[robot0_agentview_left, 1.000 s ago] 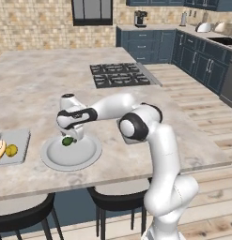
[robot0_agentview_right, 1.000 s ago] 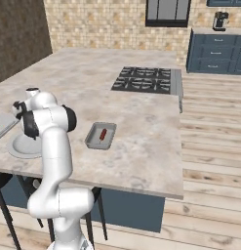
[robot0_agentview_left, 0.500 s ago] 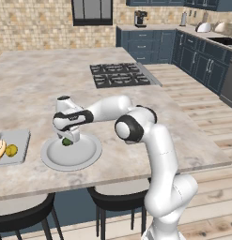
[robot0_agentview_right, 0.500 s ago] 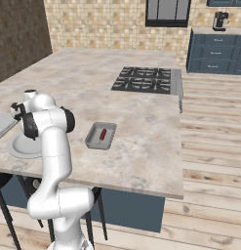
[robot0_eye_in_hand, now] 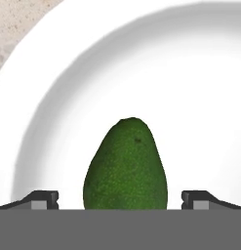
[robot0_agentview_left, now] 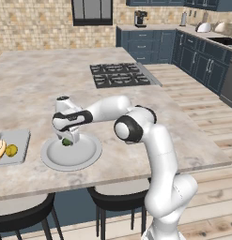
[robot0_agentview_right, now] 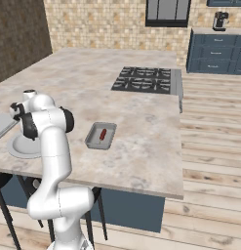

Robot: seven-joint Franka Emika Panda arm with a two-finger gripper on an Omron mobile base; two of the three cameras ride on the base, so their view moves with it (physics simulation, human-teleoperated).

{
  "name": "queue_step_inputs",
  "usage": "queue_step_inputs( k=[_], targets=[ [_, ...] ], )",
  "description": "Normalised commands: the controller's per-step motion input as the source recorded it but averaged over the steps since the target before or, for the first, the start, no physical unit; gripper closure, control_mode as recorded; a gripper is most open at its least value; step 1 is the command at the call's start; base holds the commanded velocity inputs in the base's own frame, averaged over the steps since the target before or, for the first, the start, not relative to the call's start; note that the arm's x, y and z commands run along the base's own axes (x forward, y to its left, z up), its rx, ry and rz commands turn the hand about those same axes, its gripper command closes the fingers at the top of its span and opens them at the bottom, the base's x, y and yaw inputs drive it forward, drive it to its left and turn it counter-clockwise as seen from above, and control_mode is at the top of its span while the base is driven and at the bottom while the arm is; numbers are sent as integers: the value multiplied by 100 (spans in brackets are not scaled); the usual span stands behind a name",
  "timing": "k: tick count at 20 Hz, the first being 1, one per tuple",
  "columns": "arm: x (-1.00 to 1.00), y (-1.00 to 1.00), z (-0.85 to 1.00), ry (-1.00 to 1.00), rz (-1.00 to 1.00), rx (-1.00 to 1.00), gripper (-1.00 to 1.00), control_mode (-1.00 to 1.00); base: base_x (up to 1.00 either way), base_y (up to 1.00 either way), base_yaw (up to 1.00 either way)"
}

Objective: Place one cooked food and one vegetable from the large plate to each tupperware container.

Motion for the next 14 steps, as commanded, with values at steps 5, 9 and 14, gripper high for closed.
queue_step_inputs(
  k=[5,9,14],
  targets=[
    [-13,-9,-25,-3,0,3,-100,-100,0,0,0],
    [0,0,-27,-8,0,0,-100,-100,0,0,0],
    [0,0,-6,0,0,0,100,-100,0,0,0]
  ],
)
